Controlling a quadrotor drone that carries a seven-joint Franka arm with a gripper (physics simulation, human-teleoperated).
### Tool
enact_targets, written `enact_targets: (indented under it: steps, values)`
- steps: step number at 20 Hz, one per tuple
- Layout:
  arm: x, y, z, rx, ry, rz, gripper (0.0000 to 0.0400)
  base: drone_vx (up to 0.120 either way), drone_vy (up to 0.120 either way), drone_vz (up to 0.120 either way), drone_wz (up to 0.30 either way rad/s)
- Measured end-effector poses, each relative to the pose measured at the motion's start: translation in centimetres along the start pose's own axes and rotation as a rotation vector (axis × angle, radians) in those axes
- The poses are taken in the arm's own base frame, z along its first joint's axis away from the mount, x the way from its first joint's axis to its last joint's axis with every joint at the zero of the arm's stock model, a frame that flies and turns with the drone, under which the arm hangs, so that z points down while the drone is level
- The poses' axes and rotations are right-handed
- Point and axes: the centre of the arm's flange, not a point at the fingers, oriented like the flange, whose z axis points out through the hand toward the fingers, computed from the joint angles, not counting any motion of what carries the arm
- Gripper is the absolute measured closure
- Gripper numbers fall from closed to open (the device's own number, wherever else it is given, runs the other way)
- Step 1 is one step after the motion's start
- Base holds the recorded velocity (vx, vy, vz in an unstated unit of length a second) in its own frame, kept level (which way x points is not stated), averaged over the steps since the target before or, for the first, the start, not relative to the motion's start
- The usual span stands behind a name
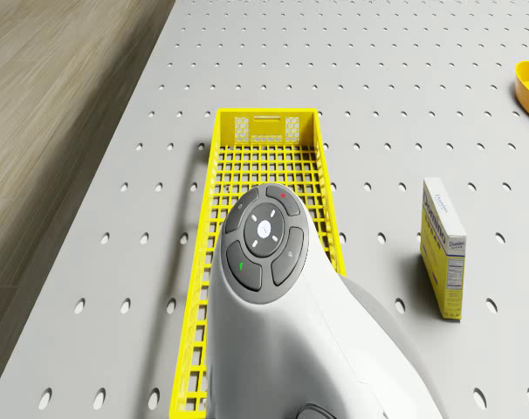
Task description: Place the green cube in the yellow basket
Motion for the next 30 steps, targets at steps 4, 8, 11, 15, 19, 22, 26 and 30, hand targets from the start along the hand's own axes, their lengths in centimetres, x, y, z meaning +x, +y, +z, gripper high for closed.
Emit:
enact_targets:
  steps: [4,8,11,15,19,22,26,30]
  values:
    - [0.0,0.0,0.0,0.0,0.0,0.0,0.0149,0.12,0.0,0.0,0.0]
    - [0.0,0.0,0.0,0.0,0.0,0.0,0.0149,0.12,0.0,0.0,0.0]
    - [0.0,0.0,0.0,0.0,0.0,0.0,0.0149,0.12,0.0,0.0,0.0]
    - [0.0,0.0,0.0,0.0,0.0,0.0,0.0149,0.12,0.0,0.0,0.0]
    - [0.0,0.0,0.0,0.0,0.0,0.0,0.0149,0.12,0.0,0.0,0.0]
    - [0.0,0.0,0.0,0.0,0.0,0.0,0.0149,0.12,0.0,0.0,0.0]
    - [0.0,0.0,0.0,0.0,0.0,0.001,0.0149,0.12,-0.05,-0.01,0.0]
    - [0.0,0.0,0.0,0.0,0.0,0.001,0.0149,0.12,0.0,-0.12,0.0]
